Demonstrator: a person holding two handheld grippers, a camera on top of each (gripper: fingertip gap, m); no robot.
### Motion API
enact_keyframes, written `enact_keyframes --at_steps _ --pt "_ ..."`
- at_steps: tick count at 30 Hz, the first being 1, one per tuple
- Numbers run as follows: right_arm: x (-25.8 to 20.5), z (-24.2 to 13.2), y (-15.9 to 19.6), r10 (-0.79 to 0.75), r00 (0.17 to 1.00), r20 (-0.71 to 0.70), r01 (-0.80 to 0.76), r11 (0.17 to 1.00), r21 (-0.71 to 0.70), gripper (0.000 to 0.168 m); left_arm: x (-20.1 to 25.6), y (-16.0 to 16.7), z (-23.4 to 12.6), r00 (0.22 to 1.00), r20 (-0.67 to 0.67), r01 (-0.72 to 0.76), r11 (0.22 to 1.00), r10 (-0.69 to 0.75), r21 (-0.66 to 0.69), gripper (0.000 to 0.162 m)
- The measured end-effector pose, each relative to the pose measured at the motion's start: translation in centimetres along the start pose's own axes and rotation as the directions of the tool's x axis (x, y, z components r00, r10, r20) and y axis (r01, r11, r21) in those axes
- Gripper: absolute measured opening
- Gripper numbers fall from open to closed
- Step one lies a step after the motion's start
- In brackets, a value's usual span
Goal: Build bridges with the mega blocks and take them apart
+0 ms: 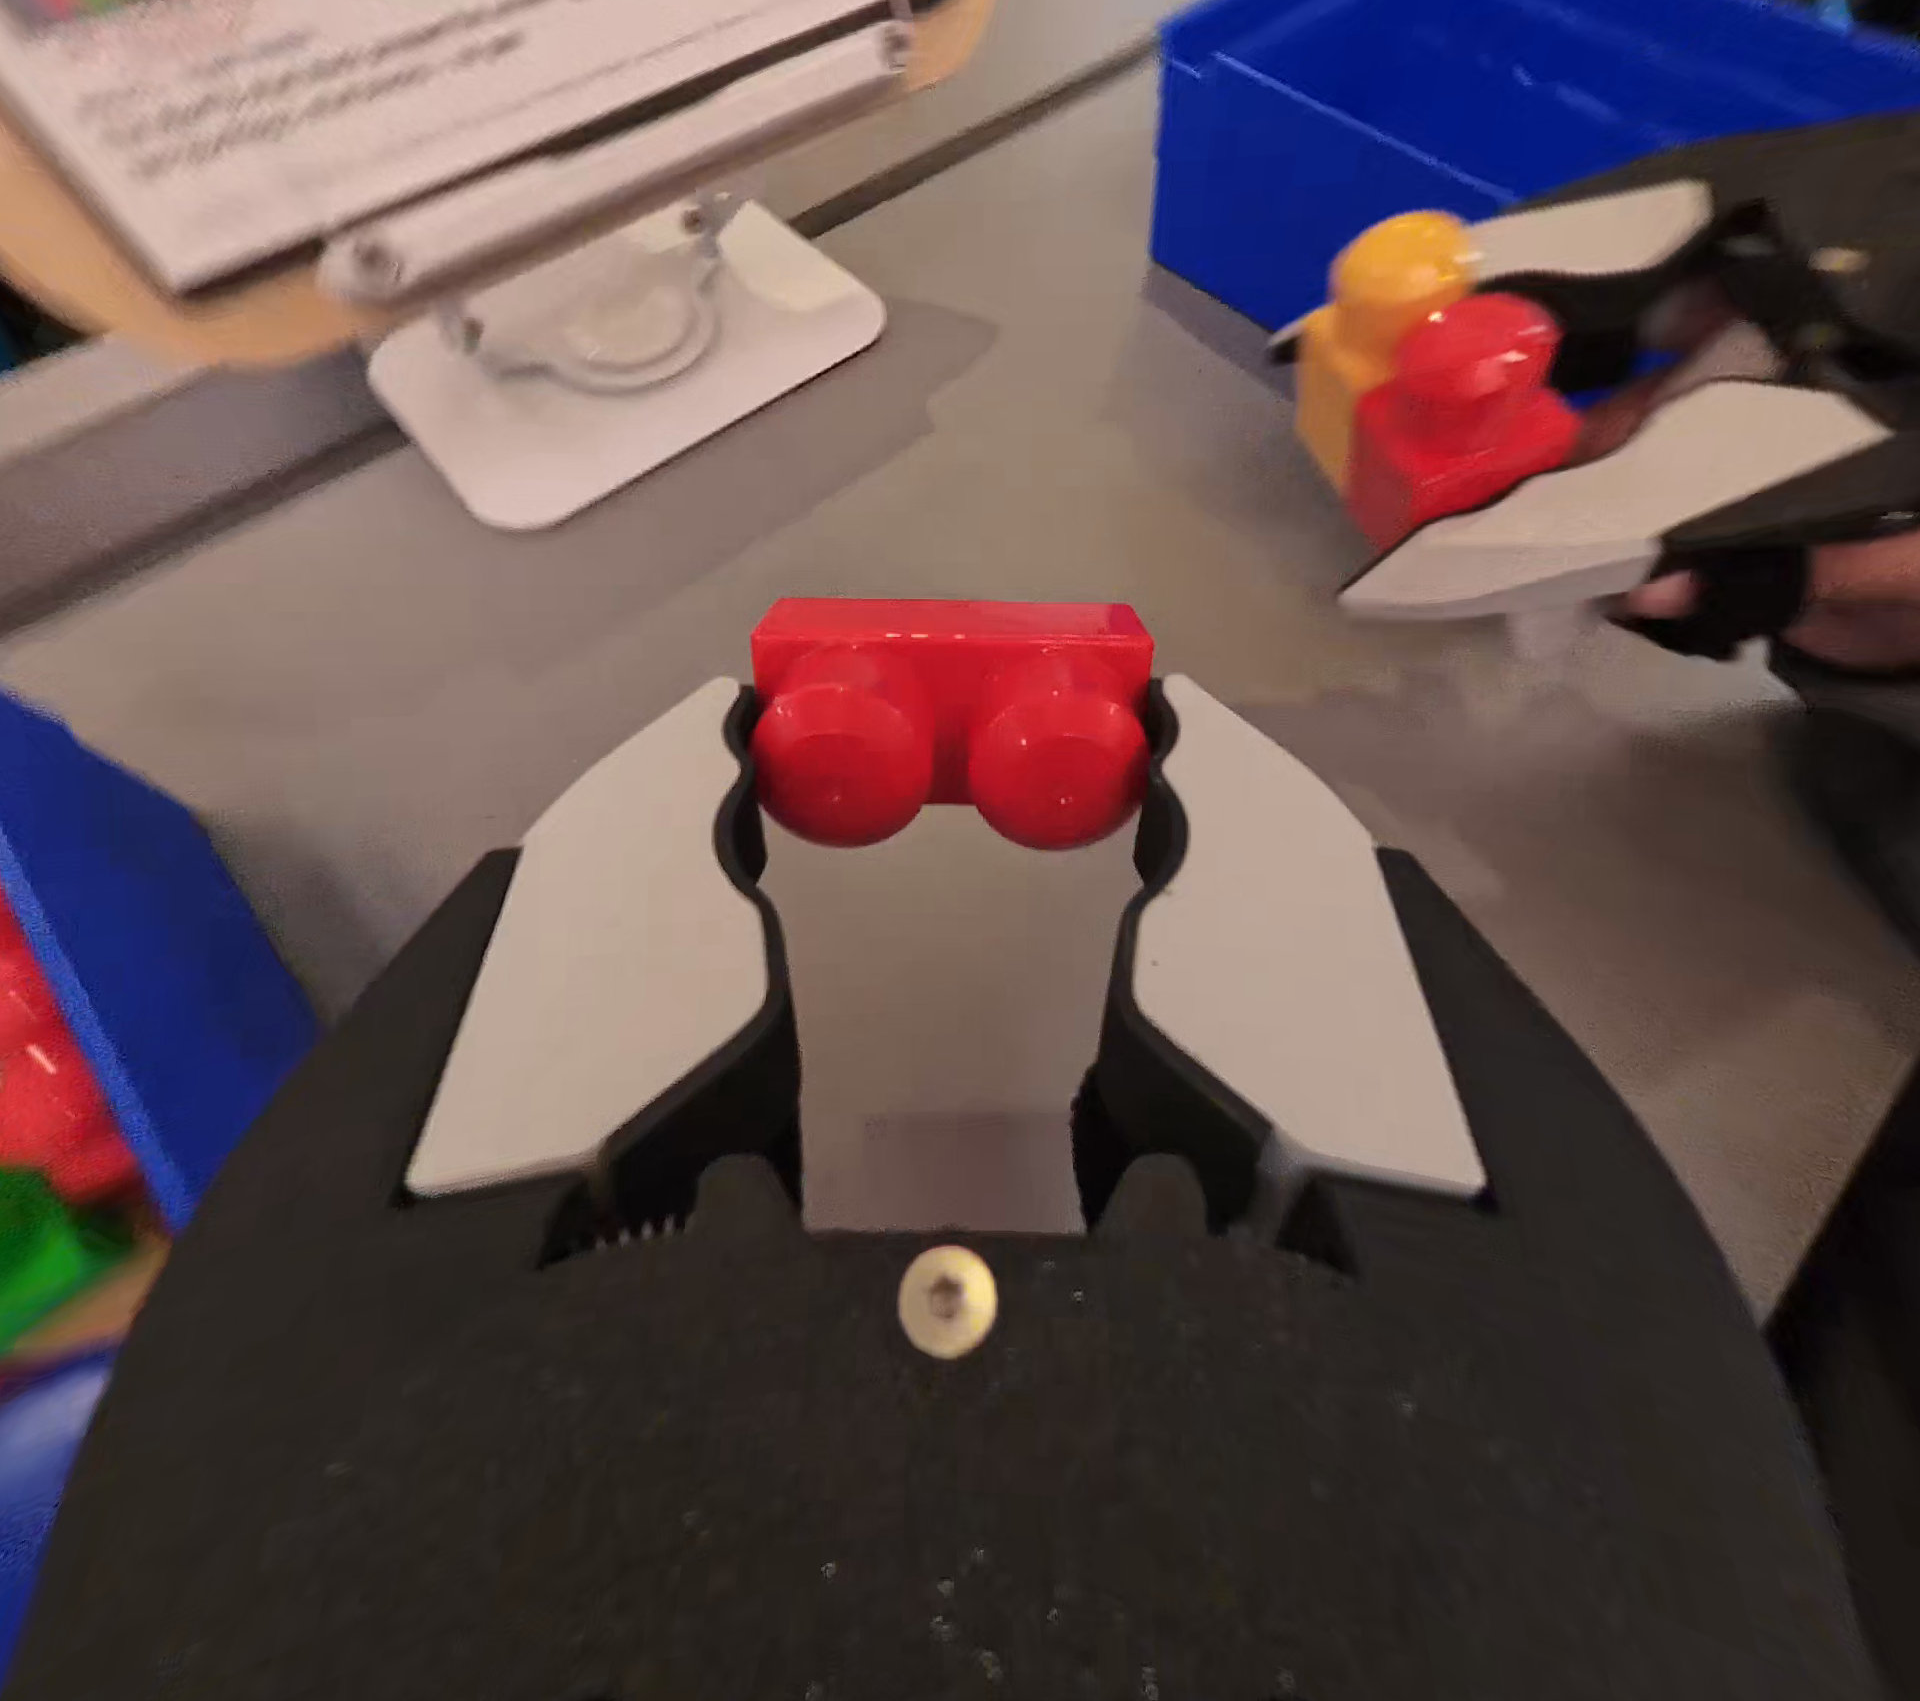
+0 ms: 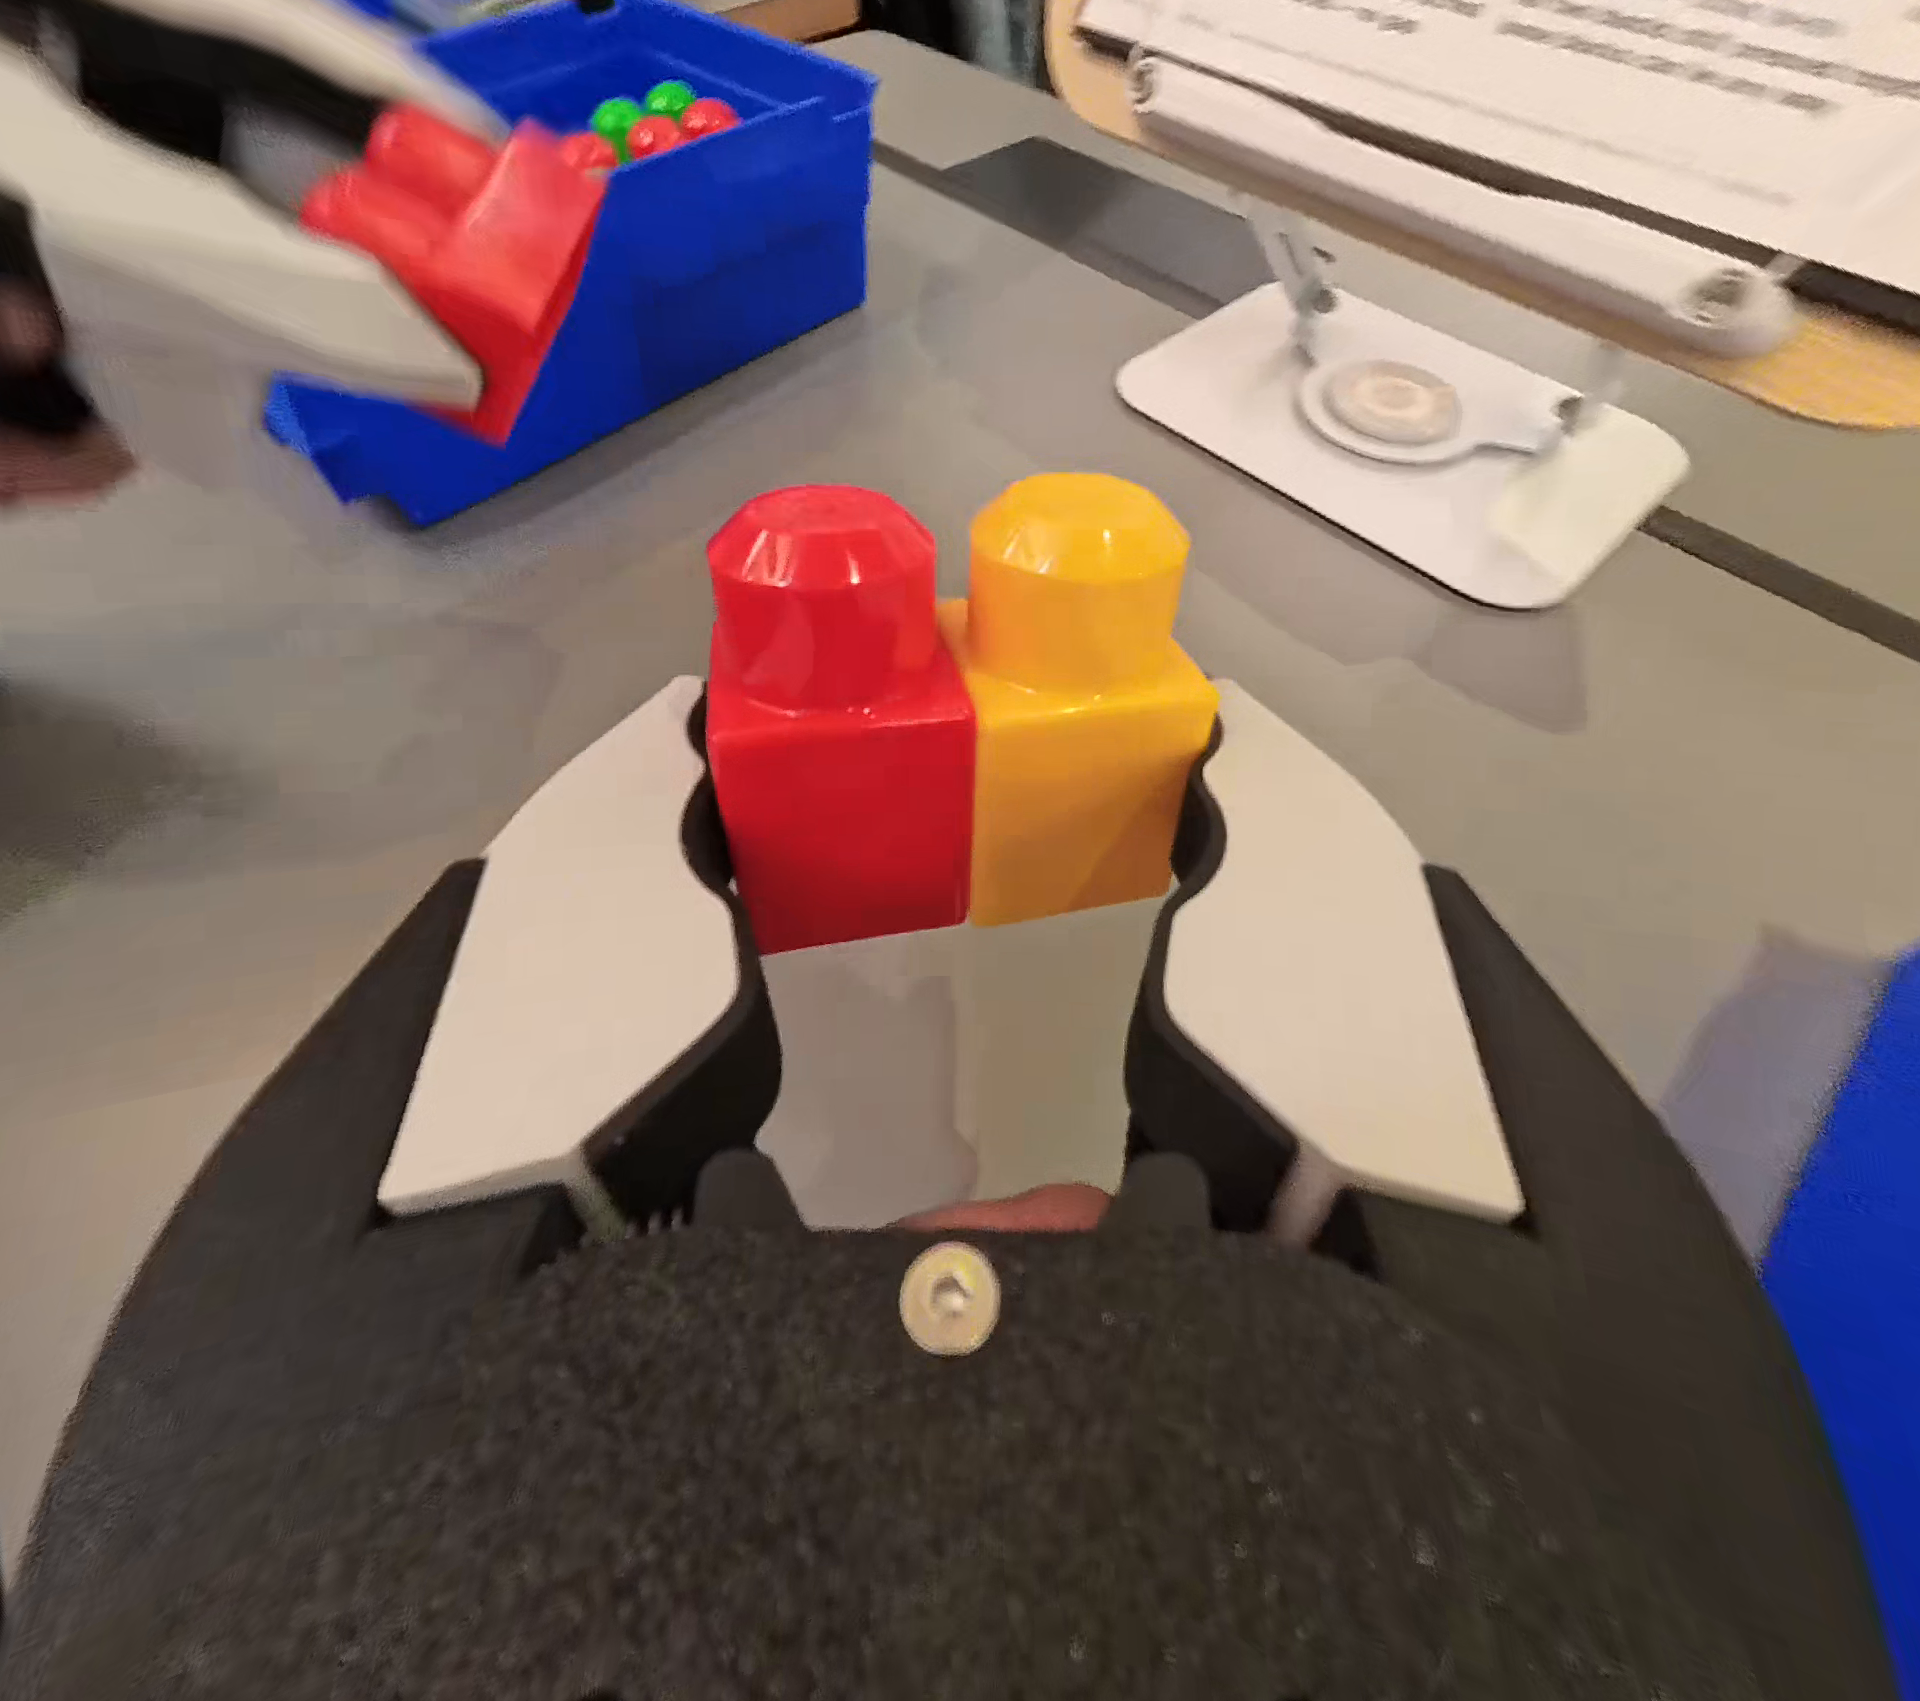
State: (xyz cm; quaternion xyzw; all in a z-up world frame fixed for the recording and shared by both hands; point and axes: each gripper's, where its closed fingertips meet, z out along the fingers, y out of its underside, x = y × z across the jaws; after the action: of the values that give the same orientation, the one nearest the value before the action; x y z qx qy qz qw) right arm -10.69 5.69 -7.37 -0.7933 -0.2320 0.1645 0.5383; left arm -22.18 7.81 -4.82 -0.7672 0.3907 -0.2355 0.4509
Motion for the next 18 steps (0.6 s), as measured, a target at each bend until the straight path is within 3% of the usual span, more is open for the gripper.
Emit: enact_keyframes --at_steps 3,7,11,14,16,18 --pt "0.5 -1.9 -0.3 0.033 0.997 -0.073 -0.030 0.999 0.030 0.084 1.7 3.0 0.2 0.987 -0.036 0.159 0.984 -0.157 0.077 0.069" --pt "2.2 -4.6 -1.7 0.008 0.986 -0.164 -0.001 0.999 0.043 0.084 3.0 5.5 0.9 0.992 -0.016 0.128 0.986 -0.127 0.106 0.069" --pt "11.8 -11.1 -4.4 0.056 0.896 -0.440 -0.032 0.998 0.062 0.084 4.2 6.0 0.7 1.000 -0.016 0.014 0.992 -0.013 0.122 0.069" --pt "20.4 -12.6 0.2 0.113 0.828 -0.550 -0.233 0.961 -0.152 0.084 4.7 6.1 0.6 0.999 -0.030 -0.029 0.992 0.033 0.122 0.069" --pt "24.4 -11.7 5.1 0.097 0.810 -0.578 -0.364 0.857 -0.366 0.084 5.0 5.9 0.6 0.998 -0.058 -0.006 0.991 0.013 0.132 0.069" --pt "27.2 -10.0 8.5 0.099 0.792 -0.602 -0.451 0.760 -0.468 0.084 5.4 5.9 0.8 0.995 -0.101 0.025 0.992 -0.013 0.122 0.069"
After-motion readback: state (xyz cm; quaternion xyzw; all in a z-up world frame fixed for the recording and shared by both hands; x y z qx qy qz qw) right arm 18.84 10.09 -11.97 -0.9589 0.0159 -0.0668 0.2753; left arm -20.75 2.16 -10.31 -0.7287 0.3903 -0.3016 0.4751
